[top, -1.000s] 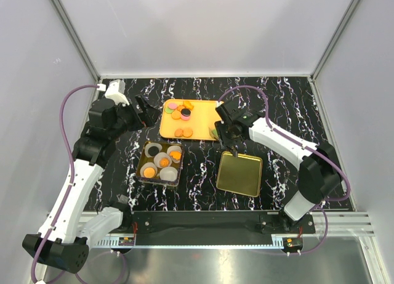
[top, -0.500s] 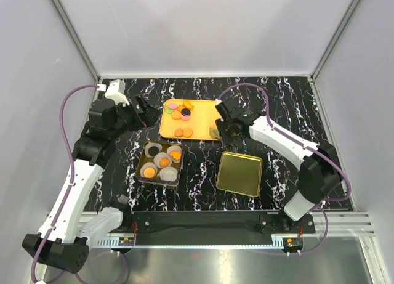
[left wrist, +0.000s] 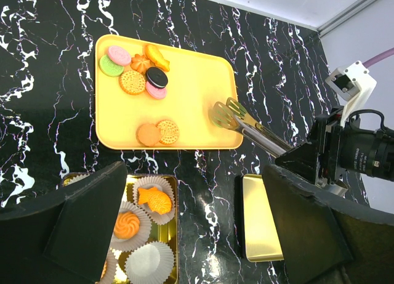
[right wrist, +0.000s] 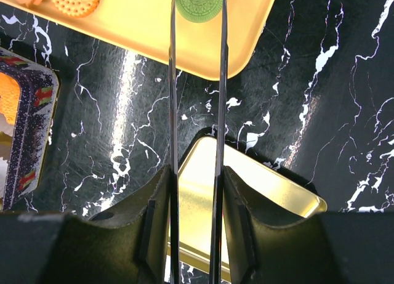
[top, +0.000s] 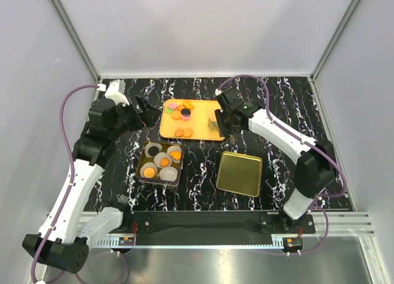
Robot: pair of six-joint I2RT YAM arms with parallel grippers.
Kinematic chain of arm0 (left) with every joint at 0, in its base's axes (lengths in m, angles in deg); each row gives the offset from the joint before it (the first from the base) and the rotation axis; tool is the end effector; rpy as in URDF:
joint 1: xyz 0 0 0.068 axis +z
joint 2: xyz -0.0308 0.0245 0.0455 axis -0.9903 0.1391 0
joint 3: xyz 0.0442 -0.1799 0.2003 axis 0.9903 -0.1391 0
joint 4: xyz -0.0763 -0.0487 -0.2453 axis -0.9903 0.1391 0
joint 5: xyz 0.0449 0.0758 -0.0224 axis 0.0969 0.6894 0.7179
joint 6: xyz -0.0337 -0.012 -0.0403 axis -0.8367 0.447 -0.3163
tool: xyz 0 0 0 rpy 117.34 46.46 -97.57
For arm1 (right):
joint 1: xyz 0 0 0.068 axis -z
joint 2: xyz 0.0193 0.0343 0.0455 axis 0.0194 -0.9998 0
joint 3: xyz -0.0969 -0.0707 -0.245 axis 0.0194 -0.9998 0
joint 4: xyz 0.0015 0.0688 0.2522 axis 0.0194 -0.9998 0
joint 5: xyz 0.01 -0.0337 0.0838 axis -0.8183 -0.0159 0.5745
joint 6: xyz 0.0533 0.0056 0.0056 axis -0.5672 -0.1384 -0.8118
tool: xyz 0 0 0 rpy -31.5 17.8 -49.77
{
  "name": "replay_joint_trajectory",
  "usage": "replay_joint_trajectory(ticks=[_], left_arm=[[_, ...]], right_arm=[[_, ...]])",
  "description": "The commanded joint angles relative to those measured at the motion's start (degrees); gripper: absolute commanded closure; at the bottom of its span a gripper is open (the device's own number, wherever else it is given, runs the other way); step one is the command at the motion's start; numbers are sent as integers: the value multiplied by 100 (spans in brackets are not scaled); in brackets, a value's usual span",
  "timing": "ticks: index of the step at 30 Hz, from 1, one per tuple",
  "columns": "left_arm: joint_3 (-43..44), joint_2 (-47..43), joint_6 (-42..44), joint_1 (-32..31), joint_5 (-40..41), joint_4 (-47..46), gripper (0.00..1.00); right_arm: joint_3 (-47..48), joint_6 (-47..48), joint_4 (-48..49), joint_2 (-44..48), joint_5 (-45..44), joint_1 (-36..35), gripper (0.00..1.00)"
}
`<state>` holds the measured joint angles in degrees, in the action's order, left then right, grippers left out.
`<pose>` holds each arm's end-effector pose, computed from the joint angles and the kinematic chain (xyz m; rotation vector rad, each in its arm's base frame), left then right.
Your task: Pack the cookies
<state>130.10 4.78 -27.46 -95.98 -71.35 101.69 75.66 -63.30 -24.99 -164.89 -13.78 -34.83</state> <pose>0.1945 -0.0538 0.3831 -0.1432 1.9712 -0.6268 0.2930 0.2075 0.2822 -0.4302 2.5697 0.1760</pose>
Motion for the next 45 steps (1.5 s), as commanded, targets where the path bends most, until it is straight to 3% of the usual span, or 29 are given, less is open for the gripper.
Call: replay_joint_trajectory(ticks=[1, 15, 33, 45], left_arm=[[-85, -16, 8, 9, -67, -342, 1], [-102, 45, -1, 18, -93, -395, 1], [-155, 72, -36, 27, -120, -430, 1], [-172, 72, -27, 27, -102, -412, 1]], right_arm=[[337, 83, 144, -19, 13, 61, 60], [452, -171, 223, 367, 628, -175, 61], [610, -655, -278, 798, 259, -2372, 60], [504, -866, -445, 622, 145, -3147, 60]])
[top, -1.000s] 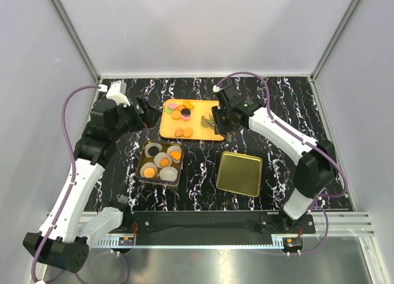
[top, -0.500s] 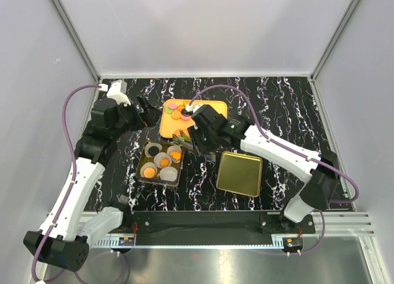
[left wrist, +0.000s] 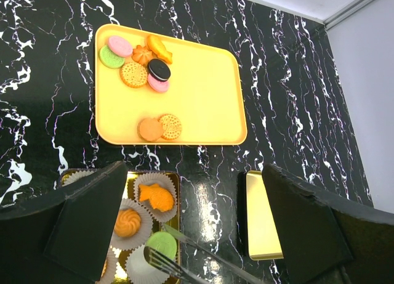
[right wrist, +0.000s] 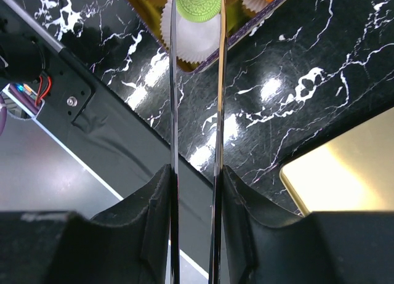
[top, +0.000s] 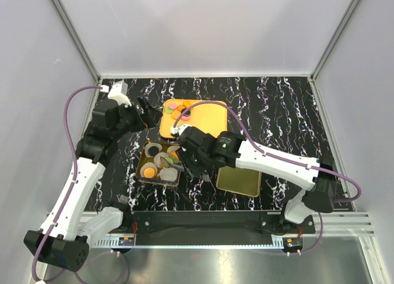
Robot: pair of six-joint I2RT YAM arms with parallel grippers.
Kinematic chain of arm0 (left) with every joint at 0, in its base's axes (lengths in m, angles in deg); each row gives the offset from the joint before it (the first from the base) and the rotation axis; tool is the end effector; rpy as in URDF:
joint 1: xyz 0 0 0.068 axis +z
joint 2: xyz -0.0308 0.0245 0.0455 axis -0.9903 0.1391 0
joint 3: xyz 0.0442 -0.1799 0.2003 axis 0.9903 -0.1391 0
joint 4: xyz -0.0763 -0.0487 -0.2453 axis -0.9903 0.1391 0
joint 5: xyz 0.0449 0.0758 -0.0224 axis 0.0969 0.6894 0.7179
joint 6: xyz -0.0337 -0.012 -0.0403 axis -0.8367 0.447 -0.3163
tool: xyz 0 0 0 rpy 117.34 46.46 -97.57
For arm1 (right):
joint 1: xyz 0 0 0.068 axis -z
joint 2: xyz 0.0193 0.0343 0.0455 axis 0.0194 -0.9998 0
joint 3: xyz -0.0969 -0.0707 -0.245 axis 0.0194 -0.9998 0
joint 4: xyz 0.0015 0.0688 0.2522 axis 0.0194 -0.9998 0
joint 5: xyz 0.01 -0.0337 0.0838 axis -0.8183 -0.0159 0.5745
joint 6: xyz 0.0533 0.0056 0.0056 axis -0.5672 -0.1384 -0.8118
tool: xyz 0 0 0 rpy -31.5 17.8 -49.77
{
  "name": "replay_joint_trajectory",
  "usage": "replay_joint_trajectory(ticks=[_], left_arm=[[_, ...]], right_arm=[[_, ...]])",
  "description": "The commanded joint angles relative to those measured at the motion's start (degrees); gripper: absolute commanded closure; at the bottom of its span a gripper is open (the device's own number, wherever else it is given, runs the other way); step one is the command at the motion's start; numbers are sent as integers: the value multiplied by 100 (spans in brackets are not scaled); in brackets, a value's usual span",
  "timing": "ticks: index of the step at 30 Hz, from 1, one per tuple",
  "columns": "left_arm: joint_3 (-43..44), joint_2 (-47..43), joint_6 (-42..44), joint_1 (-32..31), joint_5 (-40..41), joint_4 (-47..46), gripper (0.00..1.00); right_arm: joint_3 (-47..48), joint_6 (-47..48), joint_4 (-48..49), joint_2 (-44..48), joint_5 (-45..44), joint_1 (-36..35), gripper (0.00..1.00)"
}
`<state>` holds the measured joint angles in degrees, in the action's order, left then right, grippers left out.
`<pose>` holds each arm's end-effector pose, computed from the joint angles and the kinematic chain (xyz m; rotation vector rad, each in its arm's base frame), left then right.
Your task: Pack the cookies
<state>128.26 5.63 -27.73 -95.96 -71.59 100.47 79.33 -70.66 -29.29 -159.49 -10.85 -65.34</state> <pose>0.2006 -0.0553 0.3717 -0.1501 1.9977 -0.6283 0.1373 0.3096 0.3286 -0.9518 2.4286 0.5275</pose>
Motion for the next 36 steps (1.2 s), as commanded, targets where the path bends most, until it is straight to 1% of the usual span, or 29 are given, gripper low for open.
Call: replay_joint_trajectory(ticks=[1, 9, 27, 36], left_arm=[[11, -14, -1, 24, -78, -290, 1], [-6, -14, -10, 24, -96, -307, 1], [-24, -31, -1, 24, -87, -290, 1], [-24, -23, -1, 24, -87, -290, 1]], right_arm=[[128, -129, -40, 82, -165, -122, 60], [49, -147, -146, 21, -201, -324, 59], [-65, -138, -41, -225, -104, -403, 57], [-65, -112, -23, -260, -95, -421, 53]])
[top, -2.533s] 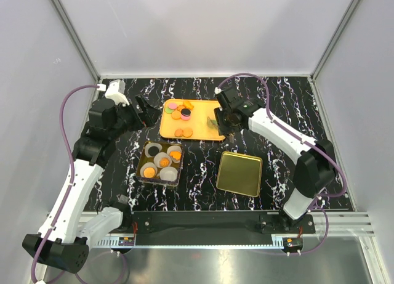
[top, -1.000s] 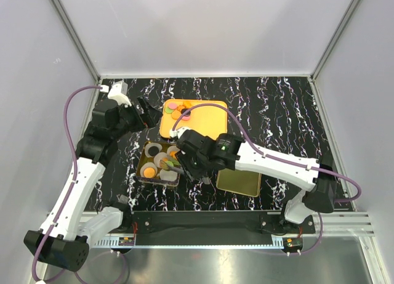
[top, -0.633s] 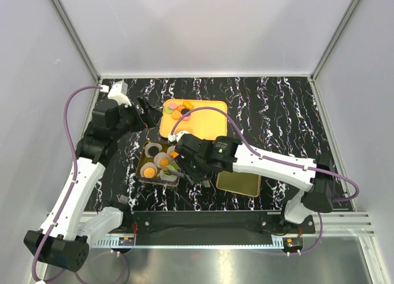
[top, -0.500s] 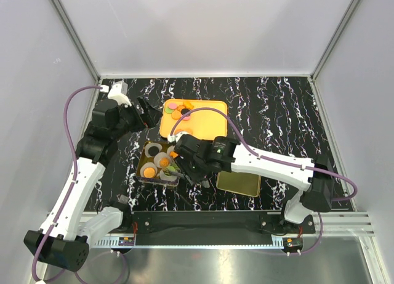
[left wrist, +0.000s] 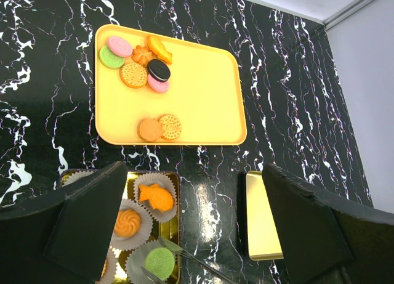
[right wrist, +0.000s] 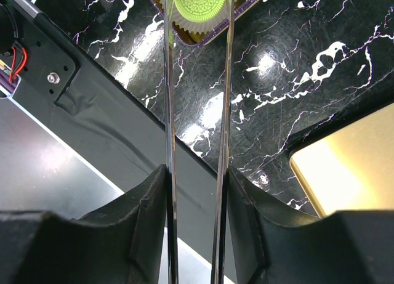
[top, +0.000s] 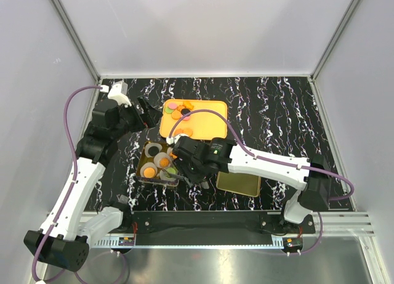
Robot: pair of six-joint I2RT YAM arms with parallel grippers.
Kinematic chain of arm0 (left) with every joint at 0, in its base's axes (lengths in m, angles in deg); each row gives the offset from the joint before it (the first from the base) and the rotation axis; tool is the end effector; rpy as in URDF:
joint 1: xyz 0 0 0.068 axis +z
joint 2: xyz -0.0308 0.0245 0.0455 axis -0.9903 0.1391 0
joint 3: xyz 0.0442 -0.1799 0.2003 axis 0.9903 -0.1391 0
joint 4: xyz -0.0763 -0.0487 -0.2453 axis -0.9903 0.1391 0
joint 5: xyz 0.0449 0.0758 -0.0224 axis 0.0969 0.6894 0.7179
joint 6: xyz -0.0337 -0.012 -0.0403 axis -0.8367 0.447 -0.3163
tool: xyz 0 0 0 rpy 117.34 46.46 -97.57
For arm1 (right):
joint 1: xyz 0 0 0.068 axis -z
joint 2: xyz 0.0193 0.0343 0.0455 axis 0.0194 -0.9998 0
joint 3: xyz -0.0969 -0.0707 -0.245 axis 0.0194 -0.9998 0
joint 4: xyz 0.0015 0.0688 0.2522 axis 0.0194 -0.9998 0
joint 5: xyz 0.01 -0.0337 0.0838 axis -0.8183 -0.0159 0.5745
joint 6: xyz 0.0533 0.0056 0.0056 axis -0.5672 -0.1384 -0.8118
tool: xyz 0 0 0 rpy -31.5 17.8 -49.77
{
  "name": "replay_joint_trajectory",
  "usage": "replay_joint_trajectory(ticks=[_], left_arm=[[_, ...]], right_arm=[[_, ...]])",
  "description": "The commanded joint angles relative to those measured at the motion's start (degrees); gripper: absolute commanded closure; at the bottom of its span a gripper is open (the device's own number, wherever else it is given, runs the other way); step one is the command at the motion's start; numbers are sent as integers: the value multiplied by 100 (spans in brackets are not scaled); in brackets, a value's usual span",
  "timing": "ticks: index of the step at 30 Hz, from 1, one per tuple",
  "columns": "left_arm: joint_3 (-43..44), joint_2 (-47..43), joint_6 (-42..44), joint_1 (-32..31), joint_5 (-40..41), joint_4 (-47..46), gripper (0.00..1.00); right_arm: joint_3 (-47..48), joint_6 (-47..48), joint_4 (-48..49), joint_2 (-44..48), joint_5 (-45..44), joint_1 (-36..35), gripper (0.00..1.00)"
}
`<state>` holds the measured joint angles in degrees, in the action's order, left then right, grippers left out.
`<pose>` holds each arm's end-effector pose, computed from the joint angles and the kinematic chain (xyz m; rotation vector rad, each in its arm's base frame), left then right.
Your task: Pack the cookies
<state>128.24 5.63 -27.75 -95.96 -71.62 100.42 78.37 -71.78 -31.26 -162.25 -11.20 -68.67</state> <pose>0.2006 -0.0554 0.3716 -0.1500 1.9973 -0.6292 0.1212 0.3223 0.3059 -1.0356 2.4934 0.4602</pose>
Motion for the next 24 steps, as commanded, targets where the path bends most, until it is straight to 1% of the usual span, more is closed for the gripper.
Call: replay_joint_trajectory(ticks=[1, 7, 16, 20, 24], left_arm=[[-22, -23, -7, 24, -93, -277, 1], [-13, -5, 1, 24, -85, -294, 1], [4, -14, -7, 24, -102, -285, 1], [13, -40, 1, 24, -102, -277, 1], [22, -49, 10, 24, -111, -268, 1]], right_arm=[[40, 0, 182, 24, -60, -89, 51], [66, 26, 182, 6, -43, -97, 48], [189, 123, 139, 182, -279, -80, 48], [304, 193, 33, 314, -394, -18, 48], [295, 219, 7, 480, -421, 192, 48]])
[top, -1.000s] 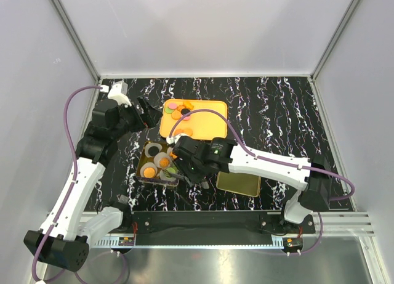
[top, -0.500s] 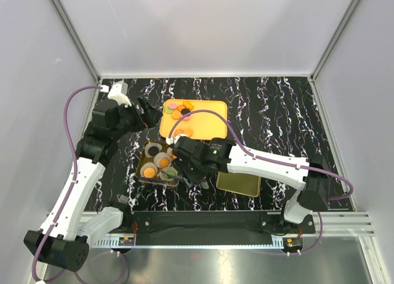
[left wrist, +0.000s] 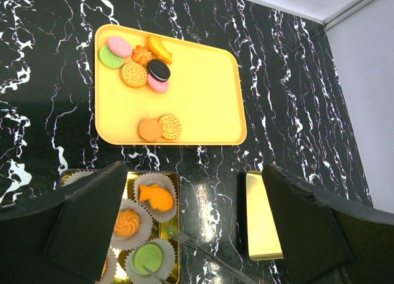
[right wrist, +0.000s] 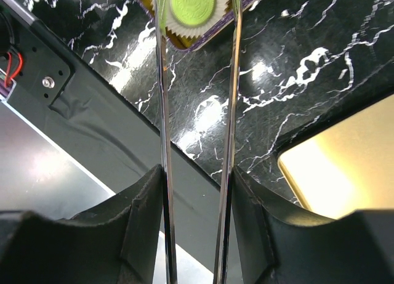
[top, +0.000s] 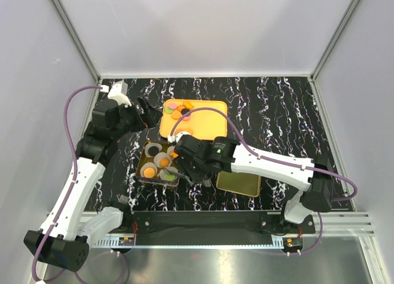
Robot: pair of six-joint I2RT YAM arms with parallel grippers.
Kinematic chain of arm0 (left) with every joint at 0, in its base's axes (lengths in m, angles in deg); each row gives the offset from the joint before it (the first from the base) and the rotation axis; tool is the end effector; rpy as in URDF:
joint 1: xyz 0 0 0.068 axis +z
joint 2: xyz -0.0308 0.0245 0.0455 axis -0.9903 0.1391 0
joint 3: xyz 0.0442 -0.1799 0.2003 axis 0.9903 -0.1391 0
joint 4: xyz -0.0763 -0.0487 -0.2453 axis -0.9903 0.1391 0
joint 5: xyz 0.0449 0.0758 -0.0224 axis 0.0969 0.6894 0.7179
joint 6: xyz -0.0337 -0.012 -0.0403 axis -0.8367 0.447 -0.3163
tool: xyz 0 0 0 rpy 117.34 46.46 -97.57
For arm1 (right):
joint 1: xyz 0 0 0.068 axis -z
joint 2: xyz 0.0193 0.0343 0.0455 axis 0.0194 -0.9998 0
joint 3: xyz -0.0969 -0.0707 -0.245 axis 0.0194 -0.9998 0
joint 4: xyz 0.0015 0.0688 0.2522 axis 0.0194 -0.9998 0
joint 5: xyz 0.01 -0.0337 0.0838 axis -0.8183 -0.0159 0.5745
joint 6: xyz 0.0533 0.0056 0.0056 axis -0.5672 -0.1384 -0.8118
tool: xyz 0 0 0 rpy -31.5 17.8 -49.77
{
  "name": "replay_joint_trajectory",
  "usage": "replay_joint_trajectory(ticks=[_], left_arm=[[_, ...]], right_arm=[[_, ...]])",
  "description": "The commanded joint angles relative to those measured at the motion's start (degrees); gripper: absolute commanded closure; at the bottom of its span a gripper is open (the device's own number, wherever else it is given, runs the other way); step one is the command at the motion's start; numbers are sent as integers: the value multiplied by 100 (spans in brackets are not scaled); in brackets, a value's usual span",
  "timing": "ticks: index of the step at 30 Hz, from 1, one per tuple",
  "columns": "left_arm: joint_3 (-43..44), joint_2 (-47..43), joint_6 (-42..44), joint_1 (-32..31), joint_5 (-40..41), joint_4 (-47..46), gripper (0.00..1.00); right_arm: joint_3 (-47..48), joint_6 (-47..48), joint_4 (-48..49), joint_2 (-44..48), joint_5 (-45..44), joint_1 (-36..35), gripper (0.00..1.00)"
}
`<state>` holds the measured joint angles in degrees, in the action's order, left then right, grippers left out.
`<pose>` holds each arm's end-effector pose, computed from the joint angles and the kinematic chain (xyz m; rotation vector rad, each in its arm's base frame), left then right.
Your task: Pack the cookies
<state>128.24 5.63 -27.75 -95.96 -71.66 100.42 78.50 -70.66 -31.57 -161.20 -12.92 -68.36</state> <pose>0.2006 -0.0554 0.3716 -0.1496 1.9974 -0.6298 0.1226 0.3175 0.3123 -1.0299 2.4612 0.4355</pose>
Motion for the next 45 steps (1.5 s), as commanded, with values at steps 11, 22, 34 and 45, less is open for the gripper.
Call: replay_joint_trajectory(ticks=[11, 22, 34, 45], left_arm=[[13, -23, 10, 24, -186, -285, 1], [-145, 83, -95, 24, -651, -470, 1], [-189, 21, -130, 33, -871, -558, 1], [-233, -31, -139, 33, -872, -576, 1]], right_arm=[[-324, 406, 432, 1061, 269, 2302, 50], [-668, 451, 1434, 526, 712, 5355, 49], [-510, 363, 2208, -1223, 684, 6473, 46], [185, 740, 1655, -2366, 596, 6473, 20]])
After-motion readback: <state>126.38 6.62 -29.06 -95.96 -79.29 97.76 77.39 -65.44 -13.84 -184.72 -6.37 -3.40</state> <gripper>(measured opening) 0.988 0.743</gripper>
